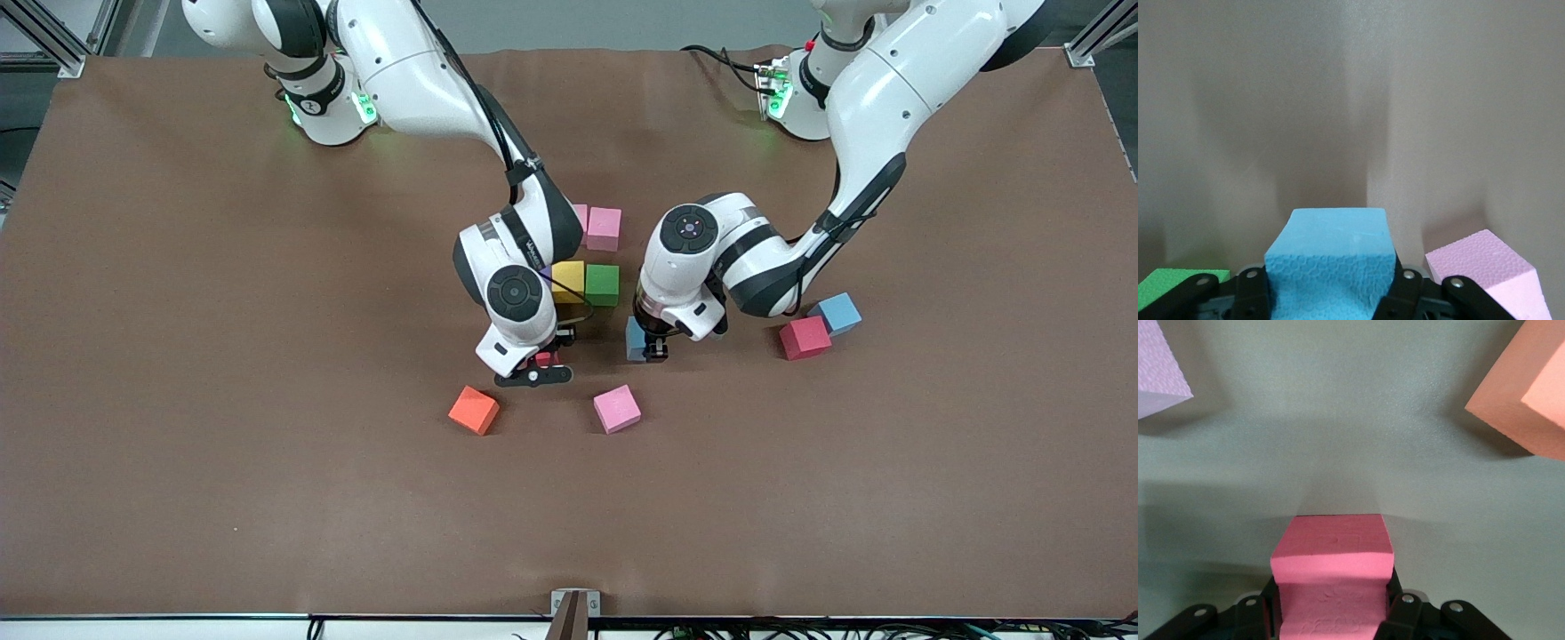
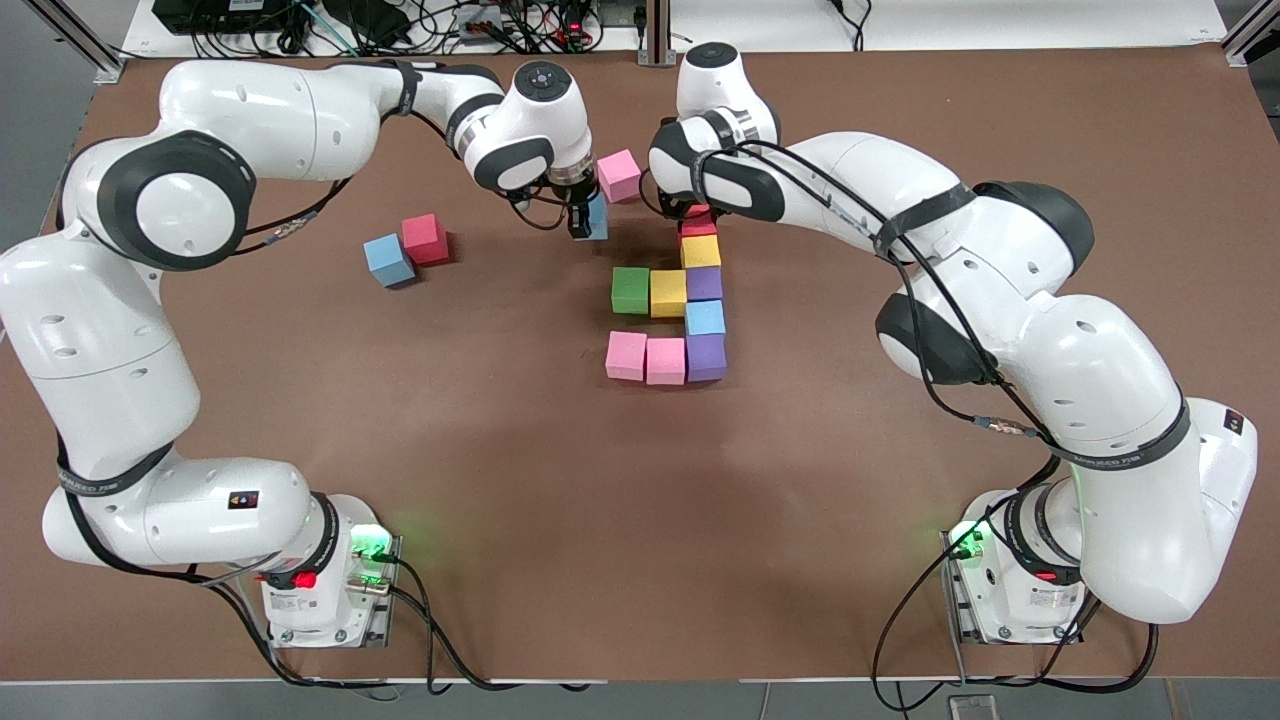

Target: Arrange 11 blocks into digit 3

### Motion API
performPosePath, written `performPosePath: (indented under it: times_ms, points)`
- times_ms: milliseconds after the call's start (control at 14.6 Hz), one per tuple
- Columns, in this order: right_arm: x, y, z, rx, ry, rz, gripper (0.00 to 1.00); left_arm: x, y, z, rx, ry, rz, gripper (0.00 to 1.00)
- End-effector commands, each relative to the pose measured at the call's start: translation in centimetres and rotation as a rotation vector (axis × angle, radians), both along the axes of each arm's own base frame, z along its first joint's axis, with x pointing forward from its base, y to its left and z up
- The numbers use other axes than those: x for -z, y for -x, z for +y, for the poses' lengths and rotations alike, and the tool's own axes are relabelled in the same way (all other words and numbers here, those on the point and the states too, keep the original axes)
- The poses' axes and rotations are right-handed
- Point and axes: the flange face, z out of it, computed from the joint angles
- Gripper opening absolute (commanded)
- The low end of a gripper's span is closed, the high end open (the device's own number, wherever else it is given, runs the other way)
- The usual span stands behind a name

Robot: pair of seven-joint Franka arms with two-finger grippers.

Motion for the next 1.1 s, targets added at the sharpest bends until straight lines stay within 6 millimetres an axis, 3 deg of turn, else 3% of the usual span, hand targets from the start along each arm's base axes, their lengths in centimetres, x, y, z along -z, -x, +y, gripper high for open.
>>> performPosePath:
  times_ms: [0, 1027]
  points:
    - [0.41, -0.49, -0.12, 0.013, 0.012, -0.004, 0.01, -0.16, -0.29, -0.33, -0.017, -0.003, 0.012, 0.29]
    - [0.94, -0.78, -0.64, 0.008, 0.033, -0.008, 0.02, -0.87, -1.10, -0.21, -0.026, 0.007, -0.004, 0.29]
